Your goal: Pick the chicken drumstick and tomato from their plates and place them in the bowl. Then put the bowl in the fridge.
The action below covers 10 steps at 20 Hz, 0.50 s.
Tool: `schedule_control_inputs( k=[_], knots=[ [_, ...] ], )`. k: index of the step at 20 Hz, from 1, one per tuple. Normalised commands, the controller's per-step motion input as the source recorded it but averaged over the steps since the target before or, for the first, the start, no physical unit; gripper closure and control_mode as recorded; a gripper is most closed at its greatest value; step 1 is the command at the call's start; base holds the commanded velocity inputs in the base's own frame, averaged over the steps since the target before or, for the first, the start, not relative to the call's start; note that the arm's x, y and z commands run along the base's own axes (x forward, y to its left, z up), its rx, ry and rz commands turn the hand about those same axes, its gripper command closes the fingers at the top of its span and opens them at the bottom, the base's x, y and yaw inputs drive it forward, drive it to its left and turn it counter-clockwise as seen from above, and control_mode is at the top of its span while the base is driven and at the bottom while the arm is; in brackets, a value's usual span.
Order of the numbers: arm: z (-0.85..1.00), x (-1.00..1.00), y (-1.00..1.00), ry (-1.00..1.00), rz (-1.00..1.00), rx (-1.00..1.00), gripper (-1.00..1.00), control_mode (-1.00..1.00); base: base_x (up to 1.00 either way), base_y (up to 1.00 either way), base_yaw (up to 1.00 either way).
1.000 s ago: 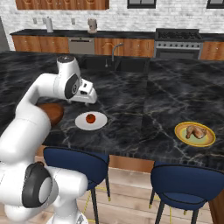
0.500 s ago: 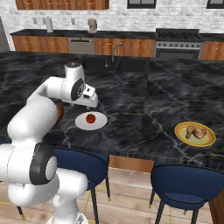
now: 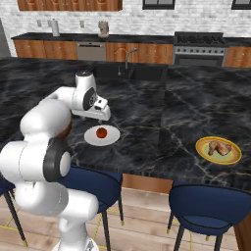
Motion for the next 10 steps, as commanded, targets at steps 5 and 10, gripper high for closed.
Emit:
schedule_control_inputs(
  k=[5,10],
  knots=[
    [-0.23,0.45,0.08,0.0,-0.1,-0.06,-1.0,-1.0,0.0,0.0,0.0],
    [-0.2,0.4,0.03,0.0,-0.08,-0.04,-1.0,-1.0,0.0,0.0,0.0]
  ],
)
